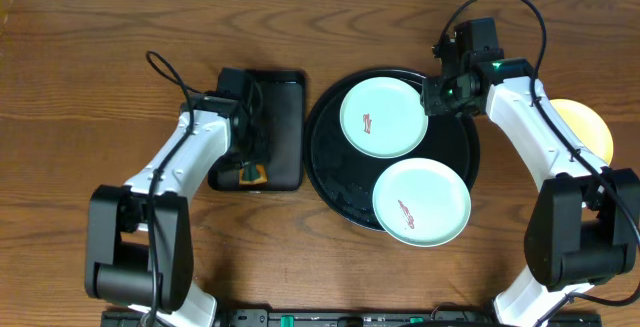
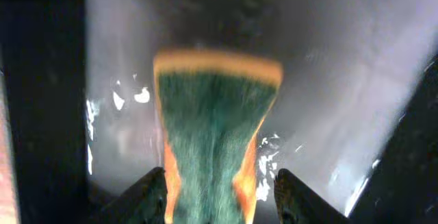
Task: Clean dirty plates on tray and stack at the side
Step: 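Grasp the sponge from the small tray with the left gripper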
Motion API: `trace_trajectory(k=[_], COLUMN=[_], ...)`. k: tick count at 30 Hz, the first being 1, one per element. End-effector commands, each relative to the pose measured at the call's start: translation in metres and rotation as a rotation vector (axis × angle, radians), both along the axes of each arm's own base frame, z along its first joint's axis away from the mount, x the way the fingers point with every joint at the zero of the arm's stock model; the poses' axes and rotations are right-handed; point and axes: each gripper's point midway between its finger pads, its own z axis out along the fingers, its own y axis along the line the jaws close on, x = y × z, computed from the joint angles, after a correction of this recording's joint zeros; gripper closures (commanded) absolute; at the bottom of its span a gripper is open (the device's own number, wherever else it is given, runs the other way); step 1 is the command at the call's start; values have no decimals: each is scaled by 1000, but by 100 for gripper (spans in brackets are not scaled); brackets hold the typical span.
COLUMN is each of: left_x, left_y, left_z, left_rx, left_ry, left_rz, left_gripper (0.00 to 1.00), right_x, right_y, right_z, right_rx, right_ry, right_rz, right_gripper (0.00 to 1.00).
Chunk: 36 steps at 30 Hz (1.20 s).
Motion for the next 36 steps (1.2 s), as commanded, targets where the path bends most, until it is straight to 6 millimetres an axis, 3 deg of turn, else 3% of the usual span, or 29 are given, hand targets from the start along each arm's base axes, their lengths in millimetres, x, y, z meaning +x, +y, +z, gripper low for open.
trace_trajectory(k=[1,7,9,13,15,19,20,21,22,25,29,33,36], left_x=[16,19,20,23,27,38,40,43,43,38,20,-2,-11], left_y=[12,12,12,11,10,7,7,7,6,7,10,13,14], left_z=[2,-25,-32,-36,-30,0,8,17,26,41,37,13,-9], left_rx=[71,68,69,68,62,52,49,46,43,41,49,52,52], left_ry=[-78,-97,-91,-97,-113,-157,-172,-189,-207,-222,-156,-69,-37], left_rz=[12,9,9,5,5,2,3,4,5,6,15,67,91], left_gripper=[48,52,61,91,93,92,86,73,53,41,40,45,52], right_x=[1,1,1,1,1,1,1,1,1,1,1,2,2], right_y=[0,0,0,0,0,0,0,0,0,0,0,0,1], right_z=[7,7,7,7,7,7,7,7,7,7,7,7,7], right_rx=[12,12,12,12,12,12,12,12,12,12,12,12,12], right_ry=[-13,-14,-14,-14,-14,-14,-13,-14,-13,-13,-13,-15,-19], right_rz=[-11,-11,-11,-11,-11,-11,-11,-11,-11,-11,-11,-11,-10], right_gripper=[51,51,51,51,51,51,51,51,51,52,51,51,57])
